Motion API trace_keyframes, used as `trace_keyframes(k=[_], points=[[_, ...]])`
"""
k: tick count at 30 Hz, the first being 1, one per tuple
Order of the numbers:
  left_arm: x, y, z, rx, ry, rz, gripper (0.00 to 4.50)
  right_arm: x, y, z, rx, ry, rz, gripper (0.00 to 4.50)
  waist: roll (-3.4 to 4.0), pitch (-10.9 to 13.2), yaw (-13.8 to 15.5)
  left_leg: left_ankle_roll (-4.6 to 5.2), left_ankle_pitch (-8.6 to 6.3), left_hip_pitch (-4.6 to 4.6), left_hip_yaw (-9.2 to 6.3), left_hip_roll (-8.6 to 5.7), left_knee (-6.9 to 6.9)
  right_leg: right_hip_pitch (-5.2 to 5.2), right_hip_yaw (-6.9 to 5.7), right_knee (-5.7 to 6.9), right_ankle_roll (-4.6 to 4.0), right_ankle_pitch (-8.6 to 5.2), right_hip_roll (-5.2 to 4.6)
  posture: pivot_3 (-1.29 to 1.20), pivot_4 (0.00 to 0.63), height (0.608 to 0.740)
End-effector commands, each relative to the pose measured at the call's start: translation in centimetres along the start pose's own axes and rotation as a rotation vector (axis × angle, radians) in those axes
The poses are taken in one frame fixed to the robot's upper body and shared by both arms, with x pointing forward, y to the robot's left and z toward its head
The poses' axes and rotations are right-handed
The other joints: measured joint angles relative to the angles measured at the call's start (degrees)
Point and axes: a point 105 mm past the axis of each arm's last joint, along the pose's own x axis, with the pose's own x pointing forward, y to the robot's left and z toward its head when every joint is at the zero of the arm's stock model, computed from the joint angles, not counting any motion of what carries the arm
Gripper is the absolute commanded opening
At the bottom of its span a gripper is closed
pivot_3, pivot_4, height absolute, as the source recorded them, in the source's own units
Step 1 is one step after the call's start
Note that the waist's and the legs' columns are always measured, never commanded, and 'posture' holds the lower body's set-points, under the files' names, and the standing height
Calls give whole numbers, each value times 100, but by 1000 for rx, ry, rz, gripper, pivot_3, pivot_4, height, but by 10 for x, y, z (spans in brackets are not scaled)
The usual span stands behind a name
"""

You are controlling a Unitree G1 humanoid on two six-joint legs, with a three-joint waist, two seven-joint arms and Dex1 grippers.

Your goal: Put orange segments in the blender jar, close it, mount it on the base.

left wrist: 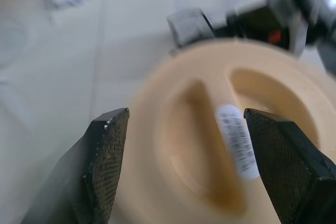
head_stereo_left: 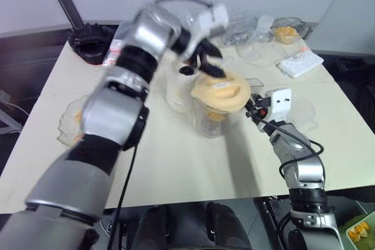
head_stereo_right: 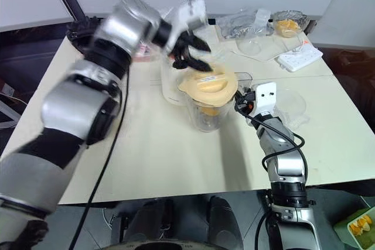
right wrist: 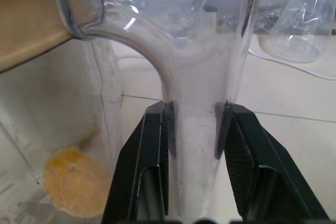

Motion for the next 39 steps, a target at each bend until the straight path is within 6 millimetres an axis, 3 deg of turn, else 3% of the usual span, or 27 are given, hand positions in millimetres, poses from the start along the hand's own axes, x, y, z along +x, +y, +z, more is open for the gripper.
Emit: trace_keyframes(k=[1, 4, 9, 13, 16, 18, 24, 29, 34, 39], points=[[-29, -3, 47, 98, -122, 6, 3633, -1, 0, 2, -16, -1, 6, 895, 0, 0, 11, 0, 0, 1, -1, 0, 0, 1, -1, 0, 0, -1, 0, 0, 150, 740], [-47, 1, 45, 94, -120, 56, 3633, -3, 1, 3, -12, 2, 7, 895, 3, 3, 0, 0, 0, 6, 2, 1, 6, 8, 1, 0, -1, -1, -1, 0, 150, 740], [-72, -6, -4, 29, -59, 147, 3633, -10, -7, 11, 14, -11, -40, 895, 21, 14, -16, -4, 2, 34, 2, 6, 16, 14, 24, 28, -23, -8, 0, 0, 150, 740], [-83, -37, -47, -79, -88, 245, 3633, -13, -13, 26, 23, -33, -102, 895, 14, 37, 33, -11, 6, 41, 0, 12, 39, 9, 32, 87, -17, -8, -5, 0, 150, 740], [-87, -90, -81, -213, -113, 242, 3633, -9, -28, 64, 28, -115, -171, 895, 30, 57, -8, -12, 6, 22, -4, 16, 61, 4, 29, 92, -15, -9, -8, 0, 150, 740], [-88, -106, -98, -242, -96, 298, 3633, -3, -33, 95, 3, -180, -175, 895, 29, 91, 3, -20, 11, 15, 2, 13, 71, 3, 35, 95, -15, -9, -22, 0, 150, 740], [-88, -111, -128, -287, -113, 502, 3633, 27, -38, 182, -170, -334, -125, 895, 17, 146, 4, -115, 69, 30, 0, -1, 84, 18, 23, 89, -65, 20, -26, 0, 150, 740], [-95, -103, -148, -325, -143, 675, 3633, 65, -23, 231, -106, -433, -68, 895, 8, 148, -30, -116, 70, 66, 1, 11, 80, 48, 17, 87, -76, 26, -6, 0, 150, 740], [-98, -100, -161, -335, -123, 759, 3633, 96, -8, 241, 5, -421, -22, 895, 7, 149, -94, -116, 71, 57, 4, 14, 57, 31, 19, 97, -67, 32, 2, 0, 150, 740], [-112, -93, -161, -315, -153, 888, 3633, 125, 15, 222, 30, -335, 22, 895, 6, 150, -130, -117, 70, 32, 9, 11, 52, 15, 17, 85, -53, 40, -5, 0, 150, 740]])
